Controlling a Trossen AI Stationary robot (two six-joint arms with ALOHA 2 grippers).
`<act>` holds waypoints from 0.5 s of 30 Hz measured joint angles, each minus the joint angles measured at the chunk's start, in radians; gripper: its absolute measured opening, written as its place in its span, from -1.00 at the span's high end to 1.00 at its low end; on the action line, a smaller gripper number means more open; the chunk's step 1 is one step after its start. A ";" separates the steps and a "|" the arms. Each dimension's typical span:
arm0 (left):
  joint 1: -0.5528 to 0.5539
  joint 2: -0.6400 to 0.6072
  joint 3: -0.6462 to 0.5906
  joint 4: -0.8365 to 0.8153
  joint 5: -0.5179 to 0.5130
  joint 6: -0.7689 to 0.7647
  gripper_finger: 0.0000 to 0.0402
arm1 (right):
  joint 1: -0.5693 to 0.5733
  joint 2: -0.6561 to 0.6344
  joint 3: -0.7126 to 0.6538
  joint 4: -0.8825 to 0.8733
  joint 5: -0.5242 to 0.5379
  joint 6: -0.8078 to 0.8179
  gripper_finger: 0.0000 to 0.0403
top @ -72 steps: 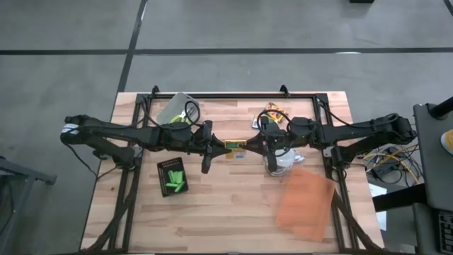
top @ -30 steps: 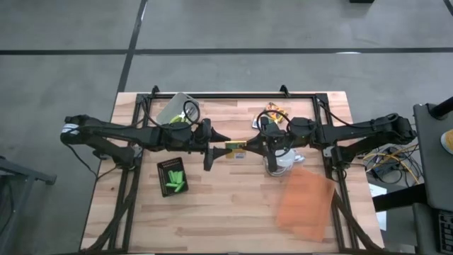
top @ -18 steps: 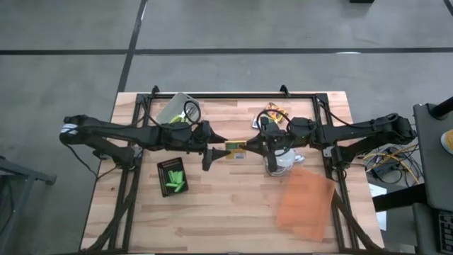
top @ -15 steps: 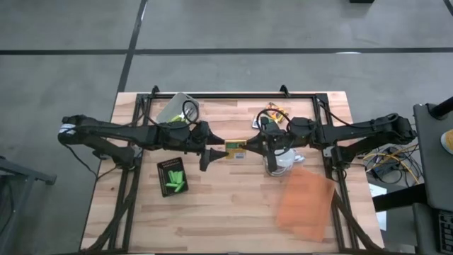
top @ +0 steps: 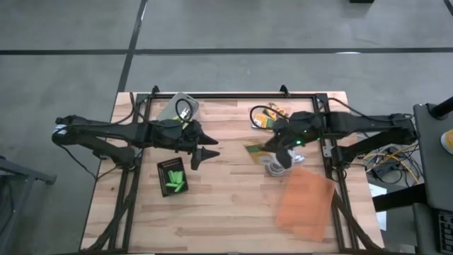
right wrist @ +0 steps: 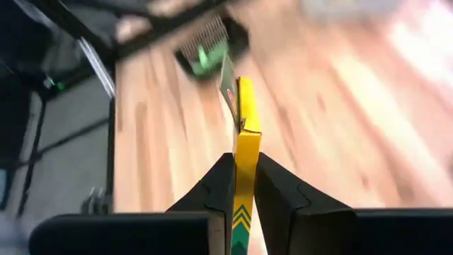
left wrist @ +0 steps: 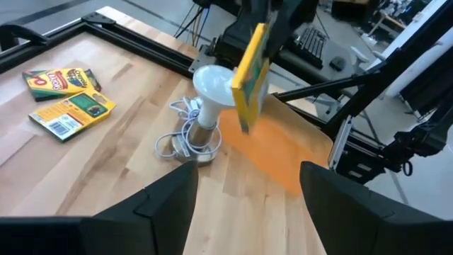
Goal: Pick & Place School Supplies
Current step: Put the yellow yellow crayon box into the orange bin
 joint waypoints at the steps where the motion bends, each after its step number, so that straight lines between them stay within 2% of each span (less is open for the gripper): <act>1: 0.000 0.002 0.000 -0.001 0.000 0.005 -0.26 | 0.004 0.005 0.046 -0.099 -0.006 0.030 0.81; 4: 0.000 0.010 0.000 -0.005 -0.016 0.027 -0.26 | 0.031 0.009 0.164 -0.349 -0.044 0.114 0.81; 8: 0.000 0.024 -0.002 -0.009 -0.043 0.030 -0.26 | 0.093 0.011 0.273 -0.522 -0.105 0.240 0.81; 15: 0.002 0.035 -0.044 0.008 -0.045 0.040 -0.26 | 0.228 0.011 0.353 -0.871 -0.075 0.547 0.81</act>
